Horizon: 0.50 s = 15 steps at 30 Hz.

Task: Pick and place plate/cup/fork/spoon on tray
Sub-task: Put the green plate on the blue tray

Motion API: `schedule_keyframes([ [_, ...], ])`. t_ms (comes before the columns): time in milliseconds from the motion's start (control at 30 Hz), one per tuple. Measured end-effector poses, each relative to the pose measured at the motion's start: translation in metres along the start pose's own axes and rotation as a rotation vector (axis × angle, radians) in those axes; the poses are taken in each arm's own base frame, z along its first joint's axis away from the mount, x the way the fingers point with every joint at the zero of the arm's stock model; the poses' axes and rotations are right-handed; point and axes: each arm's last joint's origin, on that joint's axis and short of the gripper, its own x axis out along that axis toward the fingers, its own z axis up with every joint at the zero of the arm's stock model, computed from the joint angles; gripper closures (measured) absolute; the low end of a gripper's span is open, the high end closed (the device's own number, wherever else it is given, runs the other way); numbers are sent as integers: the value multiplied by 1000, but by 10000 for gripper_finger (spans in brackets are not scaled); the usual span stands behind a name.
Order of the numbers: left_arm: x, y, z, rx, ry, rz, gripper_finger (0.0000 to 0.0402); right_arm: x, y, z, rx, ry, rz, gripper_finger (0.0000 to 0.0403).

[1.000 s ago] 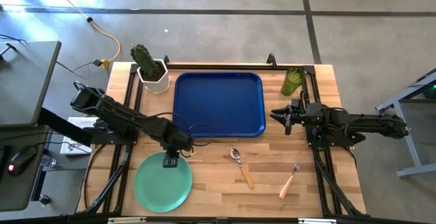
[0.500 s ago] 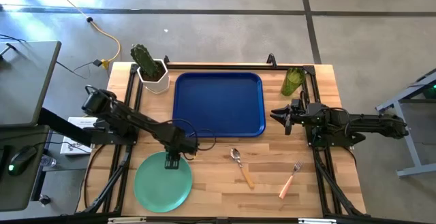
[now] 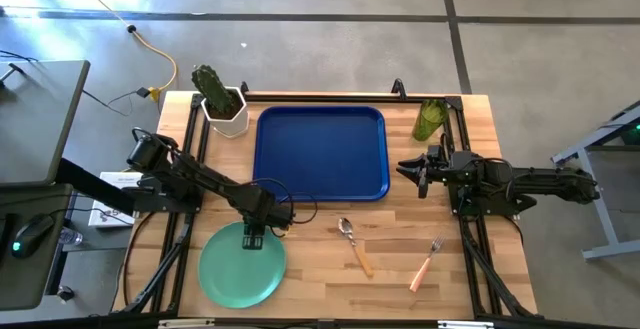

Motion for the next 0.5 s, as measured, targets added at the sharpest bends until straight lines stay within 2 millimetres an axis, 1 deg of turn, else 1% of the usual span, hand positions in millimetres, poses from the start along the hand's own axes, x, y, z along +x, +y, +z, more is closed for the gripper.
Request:
schedule_keyframes([
  [133, -1, 0, 0, 2, 4, -11, 357, 0, 0, 0, 0, 0, 0, 290],
  [233, -3, -2, 0, 3, 9, -55, 388, 0, 0, 0, 0, 0, 0, 290],
  [400, -2, -4, 0, 2, 27, -130, 394, 0, 0, 0, 0, 0, 0, 290],
  [500, -2, -4, -1, 3, 31, -140, 397, 0, 0, 0, 0, 0, 0, 290],
])
